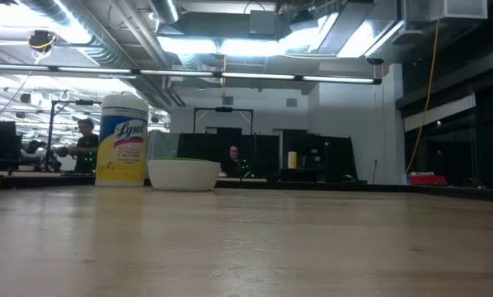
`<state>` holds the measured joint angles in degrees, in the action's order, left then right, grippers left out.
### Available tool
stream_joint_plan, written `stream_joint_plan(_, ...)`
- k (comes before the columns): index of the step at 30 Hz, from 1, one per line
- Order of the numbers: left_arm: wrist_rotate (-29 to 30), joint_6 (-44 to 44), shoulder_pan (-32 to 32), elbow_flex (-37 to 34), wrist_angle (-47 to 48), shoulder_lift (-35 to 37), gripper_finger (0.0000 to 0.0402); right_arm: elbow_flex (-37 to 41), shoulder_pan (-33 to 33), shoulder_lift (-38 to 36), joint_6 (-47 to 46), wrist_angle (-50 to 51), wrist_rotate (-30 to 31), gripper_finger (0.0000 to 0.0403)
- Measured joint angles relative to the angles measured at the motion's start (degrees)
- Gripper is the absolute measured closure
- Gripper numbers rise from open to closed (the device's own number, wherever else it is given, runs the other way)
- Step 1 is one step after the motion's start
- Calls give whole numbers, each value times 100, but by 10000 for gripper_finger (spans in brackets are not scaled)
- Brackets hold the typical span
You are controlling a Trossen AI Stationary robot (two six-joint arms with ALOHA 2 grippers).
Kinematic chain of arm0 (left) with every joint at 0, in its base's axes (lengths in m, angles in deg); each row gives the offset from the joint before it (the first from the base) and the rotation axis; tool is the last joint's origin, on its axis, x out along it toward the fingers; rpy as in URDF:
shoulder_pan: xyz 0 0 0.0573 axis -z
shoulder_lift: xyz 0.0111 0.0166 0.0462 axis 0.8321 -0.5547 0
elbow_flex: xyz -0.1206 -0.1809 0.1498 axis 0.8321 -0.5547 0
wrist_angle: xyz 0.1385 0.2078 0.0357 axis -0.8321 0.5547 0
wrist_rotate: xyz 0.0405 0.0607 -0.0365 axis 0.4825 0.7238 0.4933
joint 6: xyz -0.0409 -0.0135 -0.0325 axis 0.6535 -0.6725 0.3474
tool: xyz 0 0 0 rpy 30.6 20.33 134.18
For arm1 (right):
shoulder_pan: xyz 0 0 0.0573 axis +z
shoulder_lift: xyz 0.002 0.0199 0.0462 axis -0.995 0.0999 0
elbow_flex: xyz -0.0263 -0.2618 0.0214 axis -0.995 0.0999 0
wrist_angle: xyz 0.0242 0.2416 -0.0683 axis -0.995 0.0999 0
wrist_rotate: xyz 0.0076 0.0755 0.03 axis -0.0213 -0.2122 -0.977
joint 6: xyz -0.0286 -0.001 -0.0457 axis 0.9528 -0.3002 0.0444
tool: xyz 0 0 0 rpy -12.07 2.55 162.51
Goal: Nest bowls inside each other
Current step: Stack the dark blue bowl on top of the green bowl
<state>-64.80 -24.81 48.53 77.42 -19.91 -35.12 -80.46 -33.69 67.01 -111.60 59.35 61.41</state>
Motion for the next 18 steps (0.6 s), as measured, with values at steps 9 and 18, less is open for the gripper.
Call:
stream_joint_plan(9, -65, 77, 67, 0, -90, -196, 265, 235, 98, 731, -37, -419, 224, 242)
stream_joint_plan(18, -134, 149, 168, 0, -242, -241, 265, 330, 97, 1167, 49, -430, 222, 216)
